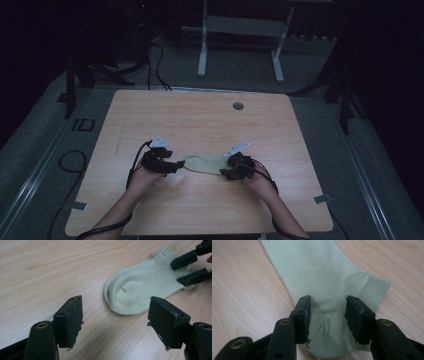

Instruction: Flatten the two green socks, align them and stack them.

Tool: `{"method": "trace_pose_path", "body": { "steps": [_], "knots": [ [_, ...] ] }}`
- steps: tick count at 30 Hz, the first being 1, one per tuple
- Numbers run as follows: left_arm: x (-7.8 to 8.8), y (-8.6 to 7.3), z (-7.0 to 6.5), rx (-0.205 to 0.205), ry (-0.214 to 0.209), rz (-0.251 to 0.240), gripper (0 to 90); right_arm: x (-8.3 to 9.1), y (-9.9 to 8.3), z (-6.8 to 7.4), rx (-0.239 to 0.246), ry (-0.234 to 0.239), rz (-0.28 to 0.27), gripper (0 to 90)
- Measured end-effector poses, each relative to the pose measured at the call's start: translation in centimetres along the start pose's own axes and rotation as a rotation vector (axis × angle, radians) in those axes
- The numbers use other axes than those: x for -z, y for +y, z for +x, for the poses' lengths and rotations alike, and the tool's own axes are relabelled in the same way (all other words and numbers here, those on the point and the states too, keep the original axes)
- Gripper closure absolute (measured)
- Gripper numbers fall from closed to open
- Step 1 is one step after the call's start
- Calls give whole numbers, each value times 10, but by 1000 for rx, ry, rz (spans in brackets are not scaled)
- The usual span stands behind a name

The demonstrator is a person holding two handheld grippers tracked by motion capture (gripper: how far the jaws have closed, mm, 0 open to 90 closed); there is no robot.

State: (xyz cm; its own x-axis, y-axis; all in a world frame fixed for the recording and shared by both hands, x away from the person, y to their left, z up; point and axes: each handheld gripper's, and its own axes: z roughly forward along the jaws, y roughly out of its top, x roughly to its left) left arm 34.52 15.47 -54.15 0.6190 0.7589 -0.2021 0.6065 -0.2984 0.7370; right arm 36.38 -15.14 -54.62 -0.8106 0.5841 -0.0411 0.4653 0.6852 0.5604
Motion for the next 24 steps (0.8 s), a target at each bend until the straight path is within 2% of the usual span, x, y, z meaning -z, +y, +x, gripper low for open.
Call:
{"method": "trace_pose_path", "body": {
  "steps": [5,10,12,16,18,22,24],
  "knots": [
    [8,-4,0,1,-1,-12,278,3,-1,-1,47,47,34,562],
    [11,-5,-2,0,-6,-22,278,5,-2,-10,26,52,47,542],
    [12,-5,-3,-3,-12,-27,267,6,-2,-12,20,63,48,486],
    [13,-7,-6,-8,0,-48,249,15,-3,-15,-11,86,-11,372],
    [12,-10,-7,-2,-7,-68,194,20,-3,-18,-36,93,-44,317],
    [12,-17,-12,-34,16,-124,137,31,-7,-22,-55,139,-149,153],
    [12,-20,-13,-41,40,-144,108,35,-9,-25,-87,86,-186,146]
  ]
}}
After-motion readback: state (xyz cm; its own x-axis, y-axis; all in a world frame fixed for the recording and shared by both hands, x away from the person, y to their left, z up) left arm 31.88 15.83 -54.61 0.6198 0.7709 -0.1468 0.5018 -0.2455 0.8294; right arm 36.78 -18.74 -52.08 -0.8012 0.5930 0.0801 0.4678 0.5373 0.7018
